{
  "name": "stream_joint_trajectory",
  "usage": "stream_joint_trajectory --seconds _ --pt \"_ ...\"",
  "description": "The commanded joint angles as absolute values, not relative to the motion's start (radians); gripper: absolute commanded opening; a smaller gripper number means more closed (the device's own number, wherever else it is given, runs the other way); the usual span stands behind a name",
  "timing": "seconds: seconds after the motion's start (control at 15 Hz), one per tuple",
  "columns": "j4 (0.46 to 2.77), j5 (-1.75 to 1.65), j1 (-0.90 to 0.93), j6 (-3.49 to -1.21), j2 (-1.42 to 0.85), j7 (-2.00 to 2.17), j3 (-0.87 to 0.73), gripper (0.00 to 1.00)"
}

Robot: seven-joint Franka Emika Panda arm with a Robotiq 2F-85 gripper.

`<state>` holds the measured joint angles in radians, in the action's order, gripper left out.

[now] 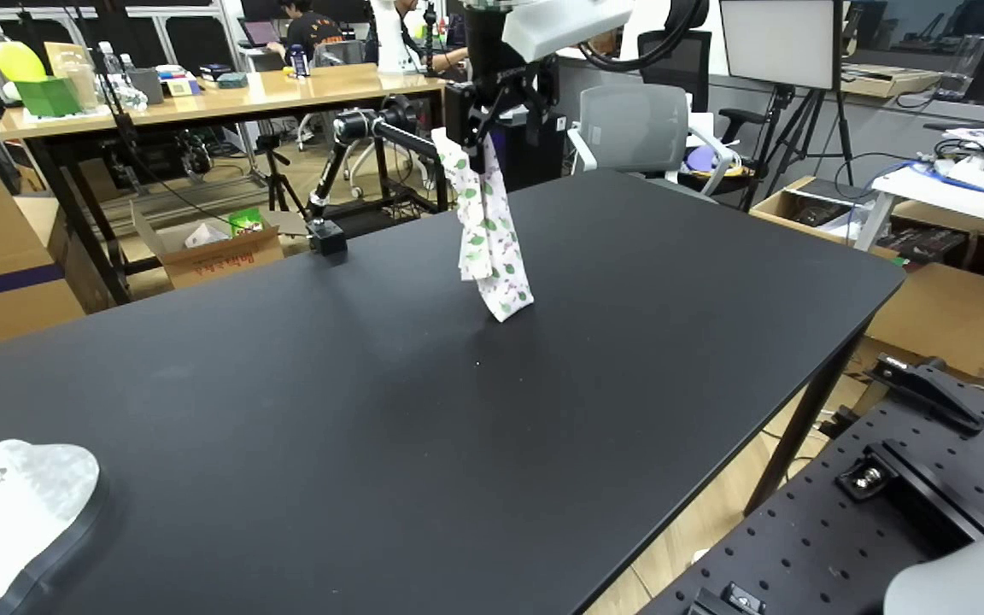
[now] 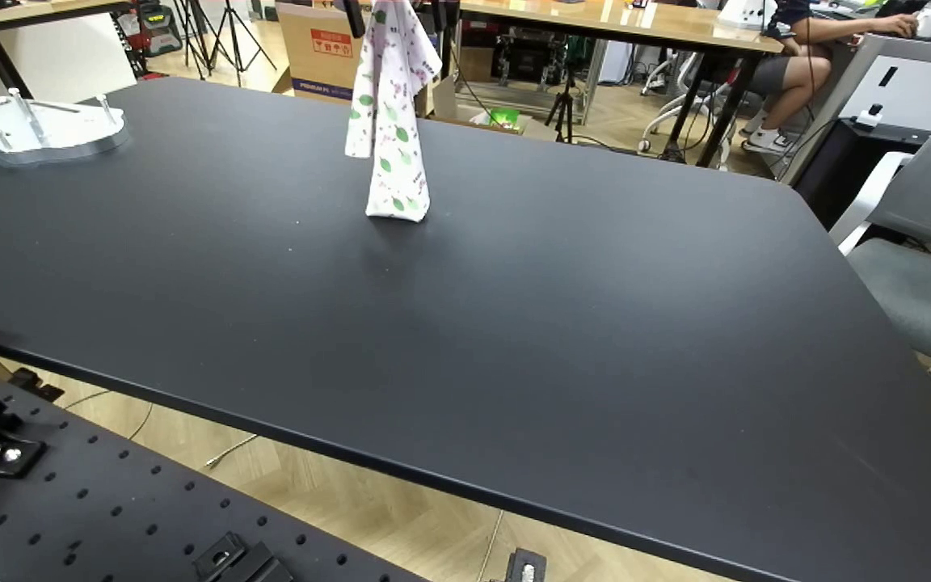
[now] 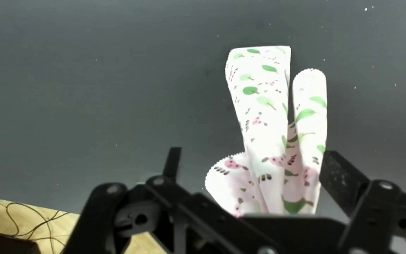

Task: Unhang the white cloth from the black stand

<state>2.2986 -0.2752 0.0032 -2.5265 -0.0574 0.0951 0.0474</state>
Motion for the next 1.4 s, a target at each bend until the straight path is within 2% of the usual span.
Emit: stream_joint_trajectory --seconds 0.0,0.07,0.27,0.67,0.93,1.13,1.2,1.33 --pt "2.280 -0.290 0.023 -2.605 -0.093 0.174 0.032 0.75" --pt "2.283 -0.294 0.026 -2.626 -0.093 0.186 0.029 0.74" --pt "2.295 -0.274 0.031 -2.661 -0.086 0.189 0.028 0.51" --pt "2.329 -0.287 0.056 -2.659 -0.045 0.243 0.029 0.12" --pt "2.351 -0.288 0.058 -2.651 -0.021 0.268 0.031 0.09" --pt "2.361 -0.293 0.059 -2.640 -0.010 0.290 0.031 0.09" --pt "2.365 -0.284 0.058 -2.633 -0.006 0.288 0.033 0.59" --pt "2.378 -0.268 0.055 -2.613 0.012 0.286 0.037 0.67"
